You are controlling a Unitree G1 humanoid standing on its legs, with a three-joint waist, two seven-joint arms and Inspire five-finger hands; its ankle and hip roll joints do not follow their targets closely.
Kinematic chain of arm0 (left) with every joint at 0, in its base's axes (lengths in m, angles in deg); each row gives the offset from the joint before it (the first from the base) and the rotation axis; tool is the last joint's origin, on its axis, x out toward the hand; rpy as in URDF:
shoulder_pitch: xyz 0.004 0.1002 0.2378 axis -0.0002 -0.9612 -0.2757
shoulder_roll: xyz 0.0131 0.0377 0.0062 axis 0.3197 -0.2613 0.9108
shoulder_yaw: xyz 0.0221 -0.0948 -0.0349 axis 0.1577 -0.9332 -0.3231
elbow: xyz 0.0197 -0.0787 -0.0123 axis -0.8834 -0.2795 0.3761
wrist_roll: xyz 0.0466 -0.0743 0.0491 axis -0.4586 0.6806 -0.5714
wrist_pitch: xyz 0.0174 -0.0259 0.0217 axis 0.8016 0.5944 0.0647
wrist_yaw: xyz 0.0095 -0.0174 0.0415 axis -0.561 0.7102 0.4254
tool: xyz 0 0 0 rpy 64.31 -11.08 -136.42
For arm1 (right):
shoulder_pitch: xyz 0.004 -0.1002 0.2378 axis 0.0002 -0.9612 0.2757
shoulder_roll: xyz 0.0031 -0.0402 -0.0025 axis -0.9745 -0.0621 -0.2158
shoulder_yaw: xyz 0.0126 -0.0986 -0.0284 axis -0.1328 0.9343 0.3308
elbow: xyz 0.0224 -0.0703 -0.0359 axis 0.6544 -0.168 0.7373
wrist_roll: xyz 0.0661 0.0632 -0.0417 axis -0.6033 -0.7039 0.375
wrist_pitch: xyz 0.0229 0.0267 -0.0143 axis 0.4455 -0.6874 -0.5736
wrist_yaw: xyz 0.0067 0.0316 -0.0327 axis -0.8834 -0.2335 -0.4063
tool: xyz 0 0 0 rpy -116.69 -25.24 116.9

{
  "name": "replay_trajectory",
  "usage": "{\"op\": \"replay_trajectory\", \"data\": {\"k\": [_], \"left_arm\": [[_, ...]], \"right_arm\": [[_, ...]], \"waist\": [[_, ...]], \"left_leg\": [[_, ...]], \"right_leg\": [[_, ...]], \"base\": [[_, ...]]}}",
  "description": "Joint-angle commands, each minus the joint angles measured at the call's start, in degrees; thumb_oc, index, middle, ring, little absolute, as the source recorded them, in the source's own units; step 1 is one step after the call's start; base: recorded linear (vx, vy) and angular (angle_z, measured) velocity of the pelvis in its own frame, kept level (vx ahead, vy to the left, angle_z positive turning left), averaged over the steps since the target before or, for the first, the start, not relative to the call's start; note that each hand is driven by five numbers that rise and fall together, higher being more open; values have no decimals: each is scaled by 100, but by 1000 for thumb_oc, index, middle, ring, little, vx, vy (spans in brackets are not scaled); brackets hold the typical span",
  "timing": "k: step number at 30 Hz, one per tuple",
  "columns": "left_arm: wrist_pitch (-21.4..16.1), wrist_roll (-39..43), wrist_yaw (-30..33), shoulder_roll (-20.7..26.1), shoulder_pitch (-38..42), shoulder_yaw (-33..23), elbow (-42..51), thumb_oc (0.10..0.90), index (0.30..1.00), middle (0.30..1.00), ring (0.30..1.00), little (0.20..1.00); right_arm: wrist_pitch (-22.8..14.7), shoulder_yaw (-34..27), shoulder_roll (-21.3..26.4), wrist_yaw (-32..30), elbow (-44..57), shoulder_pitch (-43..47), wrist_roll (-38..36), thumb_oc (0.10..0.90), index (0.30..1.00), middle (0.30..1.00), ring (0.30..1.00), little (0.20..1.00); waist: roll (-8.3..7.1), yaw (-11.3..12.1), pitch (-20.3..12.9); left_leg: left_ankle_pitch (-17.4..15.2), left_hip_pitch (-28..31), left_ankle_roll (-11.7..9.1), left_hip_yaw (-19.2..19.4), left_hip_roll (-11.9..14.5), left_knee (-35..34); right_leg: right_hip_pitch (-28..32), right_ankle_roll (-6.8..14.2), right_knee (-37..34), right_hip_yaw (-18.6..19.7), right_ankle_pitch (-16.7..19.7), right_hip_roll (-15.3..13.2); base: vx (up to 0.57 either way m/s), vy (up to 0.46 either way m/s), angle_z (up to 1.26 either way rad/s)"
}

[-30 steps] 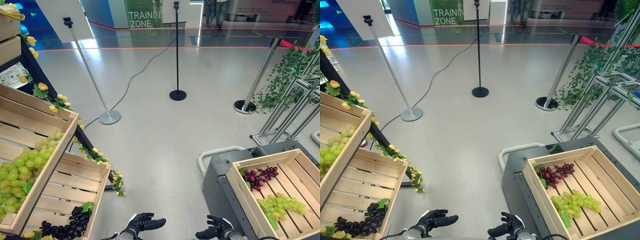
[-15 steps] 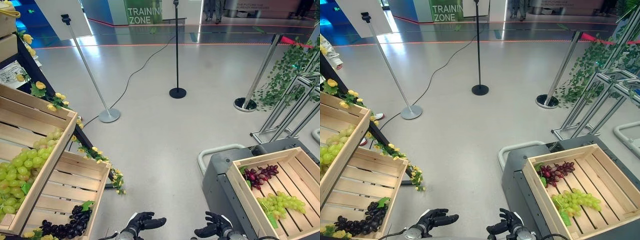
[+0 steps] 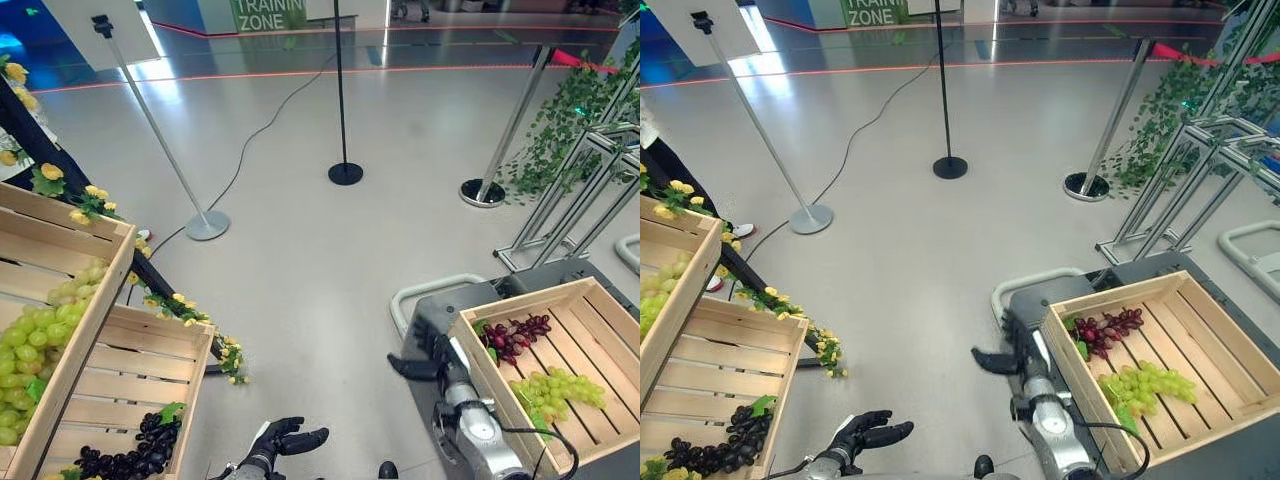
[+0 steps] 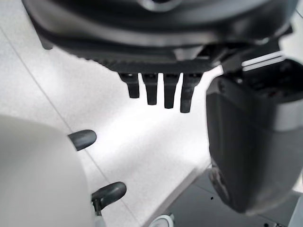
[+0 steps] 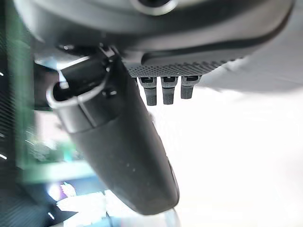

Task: Pick up the fruits from the basket on one side to the basket on the other side

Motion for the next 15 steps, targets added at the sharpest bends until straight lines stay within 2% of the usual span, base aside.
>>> {"op": "replay_trajectory", "data": {"k": [1, 2, 4, 5, 6, 7, 8, 11, 14, 15], "left_arm": [[-502, -99, 238, 162, -60, -45, -151, 800, 900, 900, 900, 900], [-529, -80, 255, 160, -69, -59, -151, 800, 900, 900, 900, 900], [-628, -54, 317, 148, -105, -191, -132, 800, 900, 900, 900, 900], [-720, -43, 336, 150, -80, -290, -135, 800, 900, 900, 900, 900], [-740, -30, 332, 152, -66, -310, -136, 800, 900, 900, 900, 900], [-822, -32, 312, 154, -31, -388, -126, 800, 900, 900, 900, 900], [-865, -6, 282, 167, -17, -426, -95, 800, 900, 900, 900, 900], [-907, 21, 183, 233, -28, -434, 65, 800, 900, 900, 900, 900], [-755, -30, 155, 347, 92, -291, 301, 800, 900, 900, 900, 900], [-676, -73, 146, 385, 228, -254, 325, 800, 900, 900, 900, 900]], "right_arm": [[-728, -593, 316, -1082, 806, 506, 555, 800, 900, 900, 900, 900], [-734, -623, 336, -1178, 825, 510, 635, 800, 900, 900, 900, 900], [-584, -853, 520, -1367, 996, 521, 913, 800, 900, 900, 900, 900], [-427, -1004, 751, -1503, 1058, 573, 1163, 800, 900, 900, 900, 900], [-350, -1032, 800, -1579, 1057, 583, 1374, 800, 900, 900, 900, 900], [-162, -1082, 1068, -1731, 1012, 644, 1625, 800, 900, 900, 900, 900], [-10, -1116, 1253, -1762, 953, 723, 1642, 800, 900, 900, 900, 900], [359, -1140, 1684, -1841, 705, 1079, 1870, 800, 900, 900, 900, 900], [853, -978, 2089, -2027, 578, 1657, 2058, 800, 900, 900, 900, 900], [1048, -884, 2251, -2051, 505, 1941, 2228, 800, 900, 900, 900, 900]], "waist": [[-191, -86, 102], [-194, -86, 105], [-272, -89, 155], [-402, -57, 259], [-420, -49, 283], [-492, 25, 406], [-497, 72, 478], [-473, 201, 580], [-399, 370, 684], [-424, 408, 722]], "left_leg": [[-172, 5, 99, -20, -227, 139], [-184, 0, 99, -17, -224, 168], [-360, -156, 63, 40, -230, 737], [-466, -546, 9, 73, -283, 1631], [-473, -671, -7, 64, -283, 1815], [-214, -1141, -100, -44, -284, 2539], [-58, -1387, -156, -100, -241, 2765], [204, -1511, -215, -201, -119, 2286], [603, -1637, -286, -479, -86, 1482], [491, -1620, -239, -487, -143, 1265]], "right_leg": [[286, 8, 85, 201, -69, 58], [289, 0, 87, 214, -71, 66], [282, -70, 122, 246, -70, 68], [257, -143, 208, 232, -52, 1], [246, -161, 229, 220, -49, -2], [254, -222, 271, 187, -9, -31], [267, -245, 304, 179, -4, -30], [354, -213, 382, 234, -73, -38], [429, -181, 370, 386, -120, 7], [422, -151, 350, 418, -123, -46]], "base": [[65, -98, -13], [51, -93, -10], [27, -99, -6], [6, -85, -6], [-13, -97, -5], [-1, -43, 3], [32, -17, 3], [128, 89, -15], [122, 159, -28], [52, 143, -25]]}}
